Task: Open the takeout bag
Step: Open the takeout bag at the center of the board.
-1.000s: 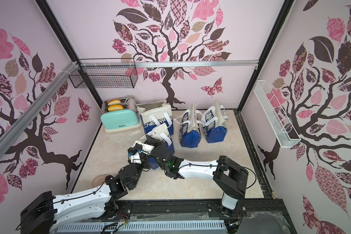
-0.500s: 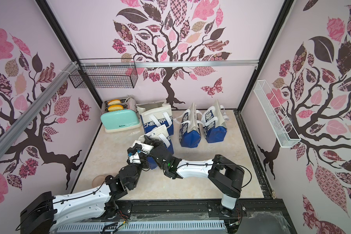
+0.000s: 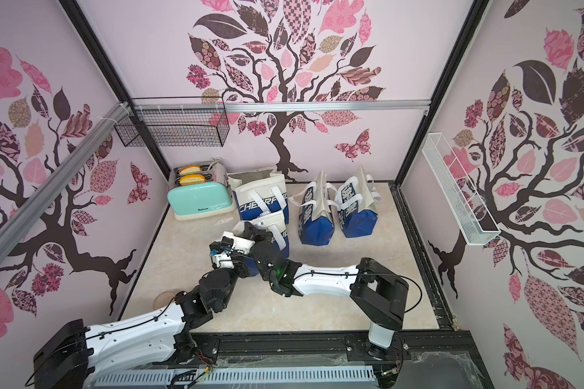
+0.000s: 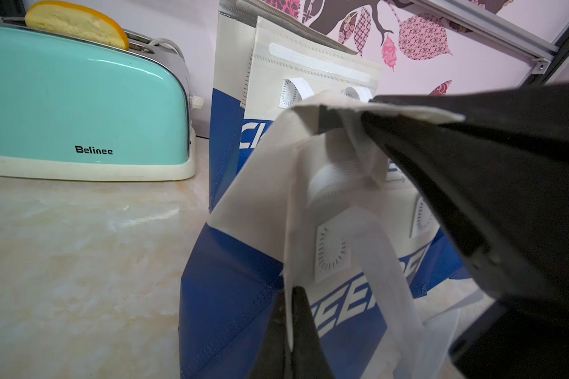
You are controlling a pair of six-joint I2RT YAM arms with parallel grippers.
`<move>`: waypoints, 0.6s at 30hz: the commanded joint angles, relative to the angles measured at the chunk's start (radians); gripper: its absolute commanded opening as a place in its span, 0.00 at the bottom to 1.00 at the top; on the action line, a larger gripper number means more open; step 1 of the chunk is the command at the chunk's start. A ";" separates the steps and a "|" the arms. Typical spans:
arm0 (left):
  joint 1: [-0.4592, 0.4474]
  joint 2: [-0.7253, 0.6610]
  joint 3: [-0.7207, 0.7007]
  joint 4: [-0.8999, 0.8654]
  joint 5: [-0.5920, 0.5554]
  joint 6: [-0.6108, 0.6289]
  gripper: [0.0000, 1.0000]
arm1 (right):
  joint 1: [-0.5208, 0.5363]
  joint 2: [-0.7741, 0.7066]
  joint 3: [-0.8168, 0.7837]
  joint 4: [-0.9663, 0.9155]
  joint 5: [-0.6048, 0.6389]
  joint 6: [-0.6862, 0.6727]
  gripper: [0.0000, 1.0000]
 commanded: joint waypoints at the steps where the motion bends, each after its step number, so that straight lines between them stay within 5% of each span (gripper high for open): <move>1: 0.022 0.062 0.032 -0.200 -0.024 -0.012 0.00 | 0.009 -0.013 0.065 -0.130 0.098 -0.181 0.00; 11: 0.025 0.148 0.085 -0.280 -0.029 -0.044 0.00 | 0.015 0.004 0.266 -0.339 0.167 -0.364 0.00; 18: 0.025 0.164 0.086 -0.274 -0.019 -0.051 0.00 | 0.018 0.002 0.446 -0.607 0.129 -0.266 0.00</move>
